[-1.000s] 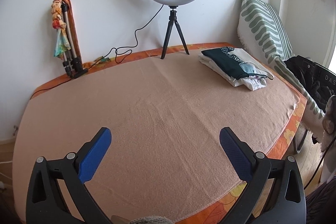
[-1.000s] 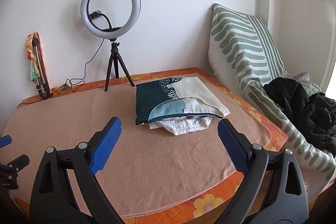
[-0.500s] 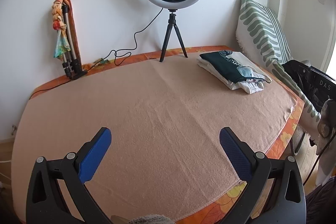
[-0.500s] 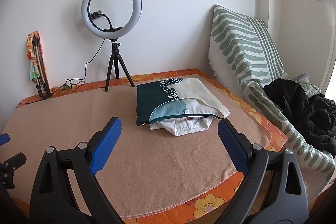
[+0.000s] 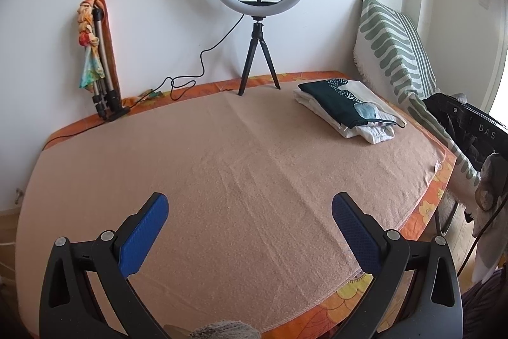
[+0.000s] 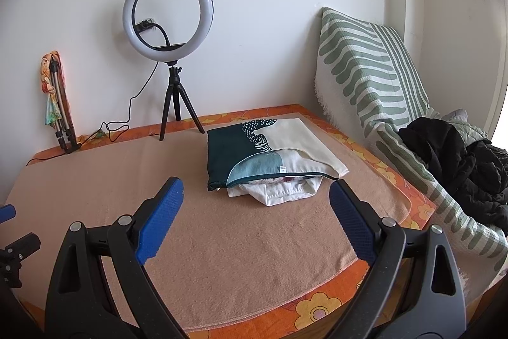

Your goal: Fold small clothes

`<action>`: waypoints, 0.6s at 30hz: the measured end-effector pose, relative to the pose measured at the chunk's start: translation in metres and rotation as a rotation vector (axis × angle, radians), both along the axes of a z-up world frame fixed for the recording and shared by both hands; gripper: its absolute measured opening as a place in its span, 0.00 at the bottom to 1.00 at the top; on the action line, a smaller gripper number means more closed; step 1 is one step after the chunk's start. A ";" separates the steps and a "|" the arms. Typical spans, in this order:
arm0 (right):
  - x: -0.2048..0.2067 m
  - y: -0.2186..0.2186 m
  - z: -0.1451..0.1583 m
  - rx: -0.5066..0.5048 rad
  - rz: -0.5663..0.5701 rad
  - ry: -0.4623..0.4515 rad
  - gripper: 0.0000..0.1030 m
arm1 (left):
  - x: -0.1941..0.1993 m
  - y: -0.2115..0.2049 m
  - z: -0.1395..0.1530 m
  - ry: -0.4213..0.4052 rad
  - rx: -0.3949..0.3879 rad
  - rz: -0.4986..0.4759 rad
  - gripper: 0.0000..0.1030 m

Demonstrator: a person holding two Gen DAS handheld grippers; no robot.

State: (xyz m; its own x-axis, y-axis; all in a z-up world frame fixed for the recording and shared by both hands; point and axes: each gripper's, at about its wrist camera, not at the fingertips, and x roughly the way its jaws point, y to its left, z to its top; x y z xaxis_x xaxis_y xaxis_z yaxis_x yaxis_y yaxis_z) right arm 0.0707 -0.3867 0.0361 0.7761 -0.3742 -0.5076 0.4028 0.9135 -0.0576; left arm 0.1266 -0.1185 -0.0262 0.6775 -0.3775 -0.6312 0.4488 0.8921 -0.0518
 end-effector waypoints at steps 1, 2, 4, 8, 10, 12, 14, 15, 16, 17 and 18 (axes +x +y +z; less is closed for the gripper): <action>0.000 0.000 0.000 -0.001 0.001 0.001 0.92 | 0.000 0.000 0.000 -0.001 0.000 -0.001 1.00; 0.000 0.000 0.000 -0.001 0.000 0.000 0.92 | 0.000 0.000 0.000 -0.001 0.001 0.000 1.00; 0.000 -0.001 0.000 0.003 -0.002 -0.003 0.92 | 0.000 0.000 0.000 -0.002 0.002 0.003 1.00; -0.002 -0.002 0.003 0.002 -0.007 -0.008 0.92 | -0.001 0.000 -0.001 -0.002 0.002 0.002 1.00; -0.002 -0.002 0.003 0.002 -0.009 -0.009 0.92 | -0.001 0.000 -0.001 -0.003 0.002 0.002 1.00; -0.002 -0.003 0.004 0.004 -0.008 -0.010 0.92 | -0.001 0.000 0.000 -0.001 0.002 0.000 1.00; -0.002 -0.002 0.003 0.002 -0.009 -0.010 0.92 | -0.001 -0.001 0.000 -0.004 0.002 0.000 1.00; -0.003 -0.002 0.003 0.001 -0.009 -0.010 0.92 | -0.001 -0.001 0.000 -0.005 0.002 0.000 1.00; -0.002 -0.002 0.003 -0.001 -0.009 -0.009 0.92 | -0.001 0.000 0.000 -0.004 0.000 0.000 1.00; -0.003 -0.002 0.003 0.000 -0.010 -0.009 0.92 | -0.001 0.000 0.001 -0.003 -0.001 0.000 1.00; -0.003 -0.002 0.003 0.004 -0.008 -0.010 0.92 | -0.001 0.000 0.001 -0.002 -0.001 -0.001 1.00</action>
